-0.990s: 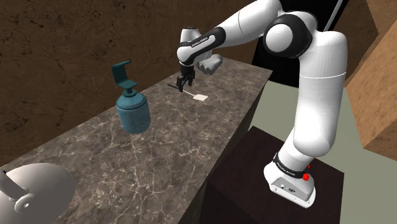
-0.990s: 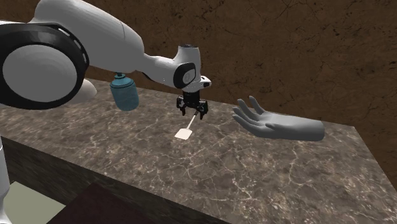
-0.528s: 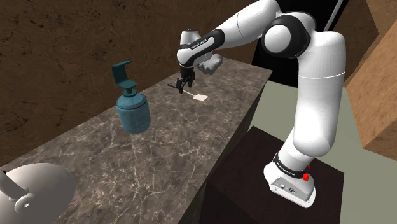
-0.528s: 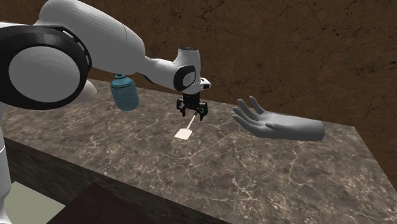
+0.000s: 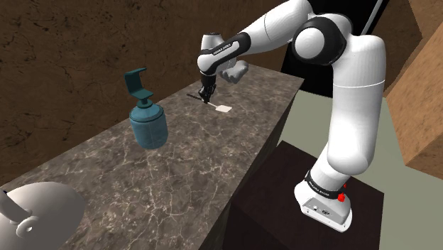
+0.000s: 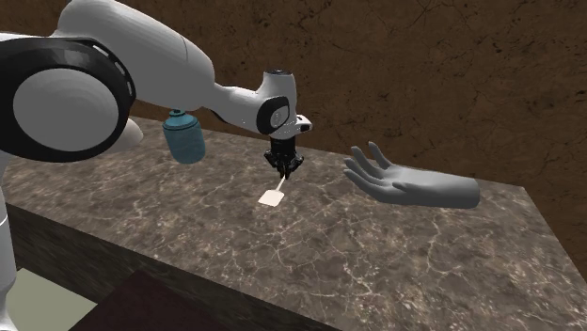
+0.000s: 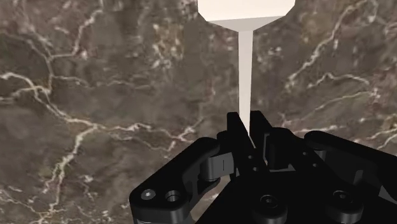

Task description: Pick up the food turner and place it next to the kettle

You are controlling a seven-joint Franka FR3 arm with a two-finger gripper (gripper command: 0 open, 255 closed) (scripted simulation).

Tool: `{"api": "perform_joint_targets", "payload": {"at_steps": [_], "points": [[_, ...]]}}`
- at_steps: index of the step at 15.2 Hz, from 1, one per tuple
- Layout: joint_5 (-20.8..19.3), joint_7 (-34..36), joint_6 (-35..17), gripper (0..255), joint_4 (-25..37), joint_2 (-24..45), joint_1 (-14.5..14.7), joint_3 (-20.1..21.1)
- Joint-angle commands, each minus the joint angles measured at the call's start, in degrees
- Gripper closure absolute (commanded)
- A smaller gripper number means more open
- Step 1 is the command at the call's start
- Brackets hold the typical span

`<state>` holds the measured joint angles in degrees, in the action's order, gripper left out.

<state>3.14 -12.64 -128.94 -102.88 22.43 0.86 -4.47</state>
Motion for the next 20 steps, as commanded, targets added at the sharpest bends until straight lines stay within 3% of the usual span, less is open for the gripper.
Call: {"api": "perform_joint_targets", "payload": {"at_steps": [1,20], "points": [[0.00,0.00,0.00,255,0.00,0.00,0.00,0.00],[-0.68,0.55,11.28,255,6.34,-4.96,0.13,-0.27]]}}
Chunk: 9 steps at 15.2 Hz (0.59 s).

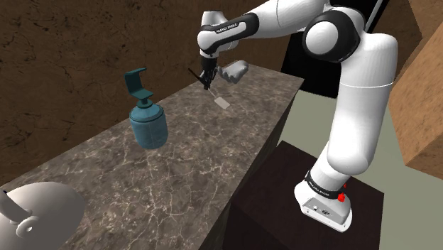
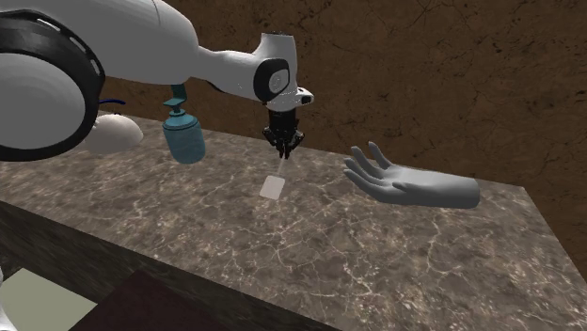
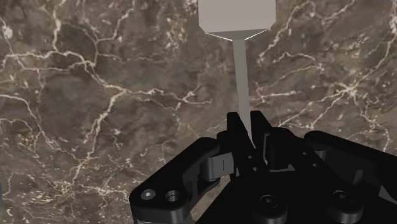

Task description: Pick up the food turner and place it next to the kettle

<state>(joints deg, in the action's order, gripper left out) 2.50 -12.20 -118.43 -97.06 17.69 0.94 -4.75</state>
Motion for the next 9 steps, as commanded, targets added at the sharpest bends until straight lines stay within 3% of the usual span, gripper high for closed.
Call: {"api": "perform_joint_targets", "payload": {"at_steps": [1,9], "points": [[-0.08,0.14,1.48,255,1.02,-0.42,0.06,0.00],[-0.25,0.32,7.20,255,5.59,-1.59,0.05,-0.06]]}}
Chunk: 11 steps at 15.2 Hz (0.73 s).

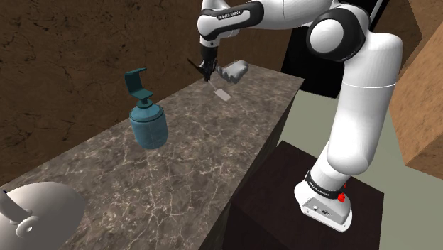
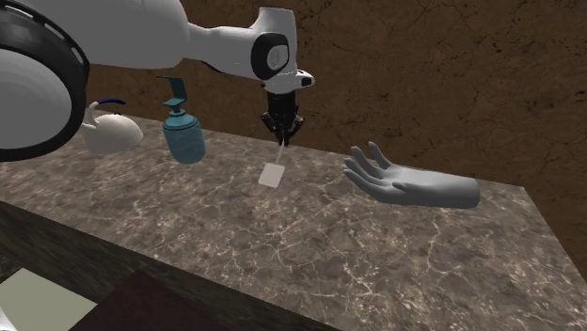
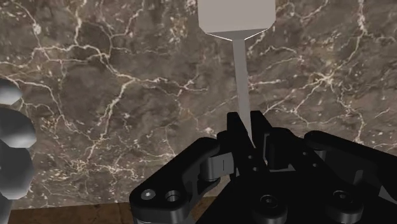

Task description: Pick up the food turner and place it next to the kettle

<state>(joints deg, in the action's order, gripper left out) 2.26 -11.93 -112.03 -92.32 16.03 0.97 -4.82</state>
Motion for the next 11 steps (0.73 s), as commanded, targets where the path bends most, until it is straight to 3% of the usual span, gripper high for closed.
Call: {"api": "perform_joint_targets", "payload": {"at_steps": [1,11], "points": [[-0.02,0.06,1.53,255,1.49,-0.01,0.00,0.00],[-0.10,0.21,9.17,255,8.98,-0.17,-0.09,-0.06]]}}
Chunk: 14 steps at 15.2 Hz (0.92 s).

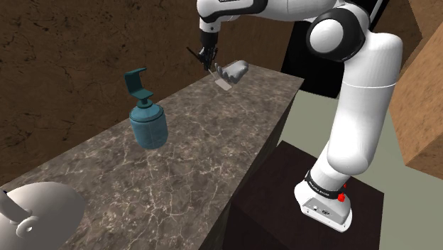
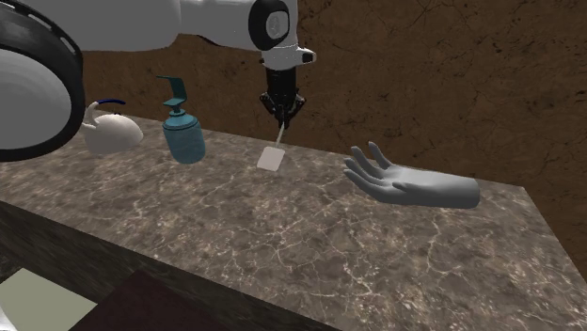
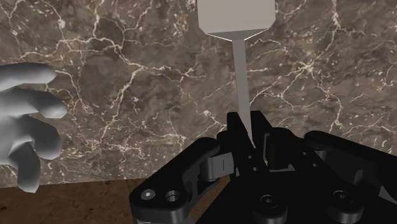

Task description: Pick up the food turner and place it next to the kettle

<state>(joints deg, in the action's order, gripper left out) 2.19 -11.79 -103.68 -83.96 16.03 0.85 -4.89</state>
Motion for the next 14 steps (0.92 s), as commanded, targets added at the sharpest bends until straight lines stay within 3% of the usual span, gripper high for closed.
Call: {"api": "perform_joint_targets", "payload": {"at_steps": [1,11,14], "points": [[-0.03,0.09,1.62,255,1.48,-0.11,0.02,0.01],[0.08,0.17,9.77,255,11.19,1.46,-0.20,-0.04],[-0.77,3.44,7.63,255,4.11,-3.56,2.21,1.00]]}}
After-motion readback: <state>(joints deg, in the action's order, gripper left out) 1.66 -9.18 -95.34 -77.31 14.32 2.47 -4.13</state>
